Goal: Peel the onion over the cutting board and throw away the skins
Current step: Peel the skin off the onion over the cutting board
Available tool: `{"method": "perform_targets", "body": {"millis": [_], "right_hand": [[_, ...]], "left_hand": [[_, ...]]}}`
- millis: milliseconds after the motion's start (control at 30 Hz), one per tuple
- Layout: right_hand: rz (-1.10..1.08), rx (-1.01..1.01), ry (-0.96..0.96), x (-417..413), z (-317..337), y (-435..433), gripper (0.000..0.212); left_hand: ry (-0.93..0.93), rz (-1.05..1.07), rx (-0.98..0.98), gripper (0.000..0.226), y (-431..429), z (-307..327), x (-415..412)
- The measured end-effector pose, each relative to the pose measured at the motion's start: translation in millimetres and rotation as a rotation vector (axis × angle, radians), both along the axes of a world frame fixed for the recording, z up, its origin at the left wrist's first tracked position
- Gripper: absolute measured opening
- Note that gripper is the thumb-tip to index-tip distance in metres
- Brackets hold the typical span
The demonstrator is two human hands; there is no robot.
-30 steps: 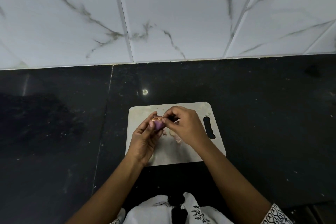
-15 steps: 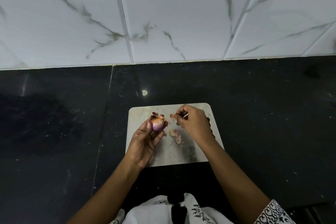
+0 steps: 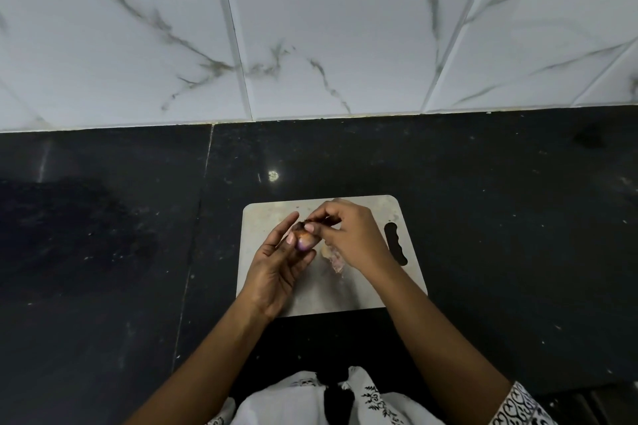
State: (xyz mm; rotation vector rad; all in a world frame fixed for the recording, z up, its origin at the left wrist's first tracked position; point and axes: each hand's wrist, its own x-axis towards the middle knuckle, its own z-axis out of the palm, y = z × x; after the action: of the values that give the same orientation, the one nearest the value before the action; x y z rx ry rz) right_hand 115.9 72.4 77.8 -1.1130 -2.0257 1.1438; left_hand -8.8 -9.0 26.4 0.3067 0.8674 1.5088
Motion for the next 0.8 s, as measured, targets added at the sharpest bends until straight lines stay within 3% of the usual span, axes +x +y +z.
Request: {"method": "perform_targets", "body": {"millis": [133, 400, 633, 800], "right_hand": [[-0.031, -0.007, 0.031, -0.5, -2.7, 2.7, 0.005], [-0.102, 0.075, 0.015, -2.3, -9.3, 3.0, 0.005], [-0.149, 0.090, 0.033, -0.8, -9.7, 4.9, 0.003], [-0.191, 0.136, -0.001, 2.9, -13.4, 8.2, 0.003]], "left_hand": [[0.038, 0.019, -0.006, 0.089, 0.8, 1.2, 0.6], [0.103, 0.029, -0.049, 0.088, 3.1, 1.7, 4.8], [-0.099, -0.007, -0.018, 0.065, 0.7, 1.3, 4.4], [-0.302, 0.031, -0.045, 0.067, 1.5, 2.1, 1.1]]}}
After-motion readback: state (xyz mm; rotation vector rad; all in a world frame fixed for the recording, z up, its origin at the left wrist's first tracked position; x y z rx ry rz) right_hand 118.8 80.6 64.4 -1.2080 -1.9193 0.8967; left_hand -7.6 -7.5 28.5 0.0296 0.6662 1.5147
